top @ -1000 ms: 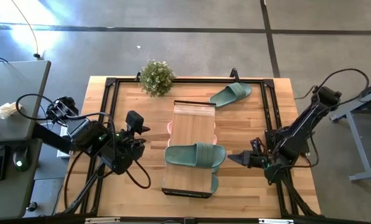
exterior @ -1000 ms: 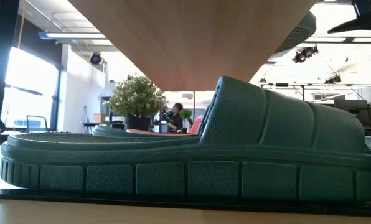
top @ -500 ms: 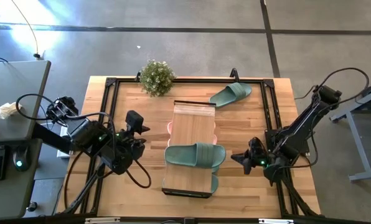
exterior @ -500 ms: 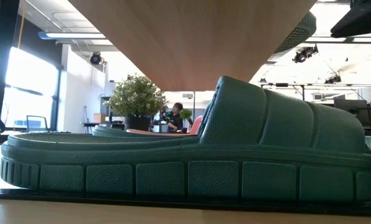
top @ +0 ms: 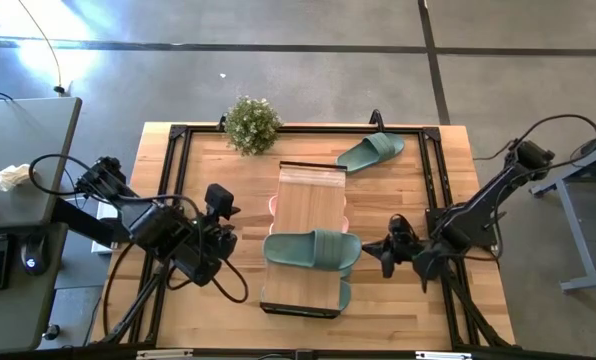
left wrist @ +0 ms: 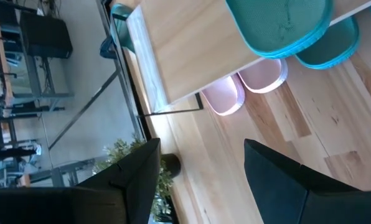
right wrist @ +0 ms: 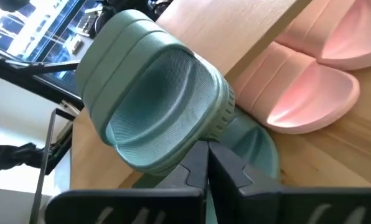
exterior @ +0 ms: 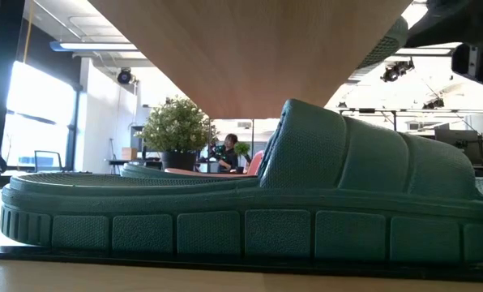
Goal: Pick and place slides into the shelf
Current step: Put the bottom green slide on the shelf, then put the green slide on the shelf aligned with the other green slide
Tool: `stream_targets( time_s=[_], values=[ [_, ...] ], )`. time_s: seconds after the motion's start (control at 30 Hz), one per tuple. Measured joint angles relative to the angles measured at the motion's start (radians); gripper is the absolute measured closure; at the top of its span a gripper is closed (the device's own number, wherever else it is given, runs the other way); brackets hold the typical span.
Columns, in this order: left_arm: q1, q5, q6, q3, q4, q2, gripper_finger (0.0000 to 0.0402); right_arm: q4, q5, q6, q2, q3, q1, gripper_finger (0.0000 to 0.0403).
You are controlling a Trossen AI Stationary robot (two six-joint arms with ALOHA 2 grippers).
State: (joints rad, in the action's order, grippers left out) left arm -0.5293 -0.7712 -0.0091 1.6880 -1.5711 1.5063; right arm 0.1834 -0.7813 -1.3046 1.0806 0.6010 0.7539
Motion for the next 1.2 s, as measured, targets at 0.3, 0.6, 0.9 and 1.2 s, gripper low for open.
stream_targets(
  time_s=[0.3,0.6,0.9,1.2],
  values=[
    [0.000,-0.003,-0.025,-0.014,0.000,0.000,0.0188,-0.041,0.031,0.030,0.003,0.000,-0.032,0.0402],
    [0.000,-0.031,-0.024,-0.014,0.000,0.000,0.0188,-0.044,0.059,0.026,0.003,0.000,-0.049,0.0403],
    [0.000,-0.034,-0.015,-0.014,0.000,0.000,0.0188,-0.022,0.109,0.000,-0.020,0.000,-0.045,0.0403],
    [0.000,-0.034,0.002,-0.014,0.000,0.001,0.0188,0.094,0.034,0.003,-0.152,0.000,-0.045,0.0403]
  ],
)
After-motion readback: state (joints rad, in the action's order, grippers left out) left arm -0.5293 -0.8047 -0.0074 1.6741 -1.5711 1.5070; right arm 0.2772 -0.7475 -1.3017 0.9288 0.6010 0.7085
